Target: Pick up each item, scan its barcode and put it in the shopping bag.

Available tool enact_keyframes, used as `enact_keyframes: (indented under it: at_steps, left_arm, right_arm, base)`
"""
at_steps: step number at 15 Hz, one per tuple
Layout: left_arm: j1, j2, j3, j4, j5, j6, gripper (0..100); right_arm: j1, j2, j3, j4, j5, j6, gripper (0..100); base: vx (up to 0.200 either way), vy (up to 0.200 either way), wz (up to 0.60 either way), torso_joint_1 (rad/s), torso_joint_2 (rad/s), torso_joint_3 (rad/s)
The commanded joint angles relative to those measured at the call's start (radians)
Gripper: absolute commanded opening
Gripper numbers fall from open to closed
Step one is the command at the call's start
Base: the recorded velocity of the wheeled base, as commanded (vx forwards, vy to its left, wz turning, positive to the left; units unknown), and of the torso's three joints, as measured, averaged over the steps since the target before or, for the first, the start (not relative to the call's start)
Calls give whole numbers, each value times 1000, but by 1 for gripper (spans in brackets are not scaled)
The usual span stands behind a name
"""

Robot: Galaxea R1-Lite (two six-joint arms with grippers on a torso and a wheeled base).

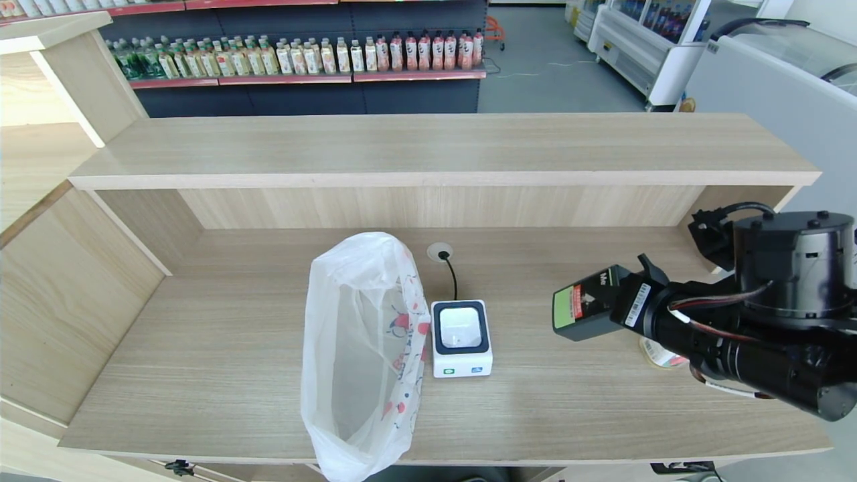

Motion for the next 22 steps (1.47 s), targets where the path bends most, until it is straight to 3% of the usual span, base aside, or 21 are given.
enact_keyframes:
  at_steps: [1,7,14,17,22]
  left_arm:
    - [1,0,0,1,0,1,100]
    - [1,0,0,-1,0,-2,100]
    - [1,0,0,1,2,0,100]
    - [-1,0,0,1,0,0,100]
    - [1,0,0,1,0,-2,100]
  right_arm:
    - [1,13,1,-1,0,-2,0]
    - [-1,14,15,-1,-1,0,0]
    - [1,17,14,-3,0,0,0]
    - [1,17,8,-4,2,0,0]
    - [-1,65,-77,-9,37,0,0]
  base:
    - [0,0,0,0,0,0]
    - [0,0,0,0,0,0]
    - [-200,0,0,1,4,0]
    - [0,0,0,0,0,0]
    - [0,200,0,-3,-1,7]
